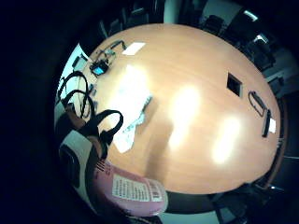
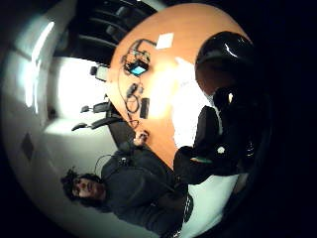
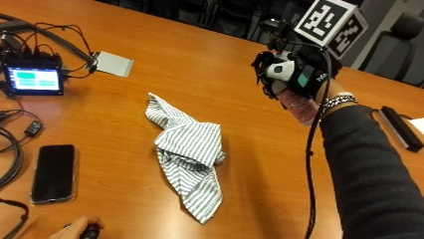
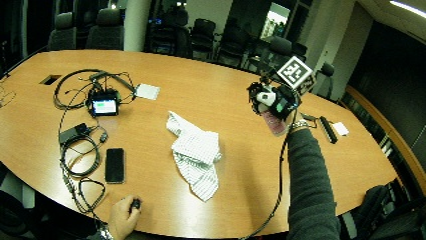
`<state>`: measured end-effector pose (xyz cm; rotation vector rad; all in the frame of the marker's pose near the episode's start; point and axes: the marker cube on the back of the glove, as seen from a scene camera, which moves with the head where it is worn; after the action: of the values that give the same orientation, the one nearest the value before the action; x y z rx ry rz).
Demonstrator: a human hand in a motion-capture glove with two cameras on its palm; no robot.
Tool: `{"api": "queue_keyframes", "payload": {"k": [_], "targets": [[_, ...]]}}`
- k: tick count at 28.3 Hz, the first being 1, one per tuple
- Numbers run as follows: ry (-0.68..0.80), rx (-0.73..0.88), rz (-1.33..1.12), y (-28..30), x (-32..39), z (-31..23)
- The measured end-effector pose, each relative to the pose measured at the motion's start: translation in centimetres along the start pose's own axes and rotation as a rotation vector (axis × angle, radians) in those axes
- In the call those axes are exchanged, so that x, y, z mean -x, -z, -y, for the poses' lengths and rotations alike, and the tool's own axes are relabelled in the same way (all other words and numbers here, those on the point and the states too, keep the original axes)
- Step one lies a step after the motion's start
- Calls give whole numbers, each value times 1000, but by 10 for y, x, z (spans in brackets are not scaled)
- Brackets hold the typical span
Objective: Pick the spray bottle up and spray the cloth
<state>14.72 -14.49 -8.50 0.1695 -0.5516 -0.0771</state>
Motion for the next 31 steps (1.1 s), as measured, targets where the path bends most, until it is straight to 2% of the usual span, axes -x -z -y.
{"api": "queue_keyframes", "payload": {"k": [6,15,23,31], "targets": [[-101,251,-153,-32,1,-2],[-241,579,-421,-106,-33,-13],[-250,755,-529,-156,-49,-27],[-232,827,-524,-186,-54,-38]]}}
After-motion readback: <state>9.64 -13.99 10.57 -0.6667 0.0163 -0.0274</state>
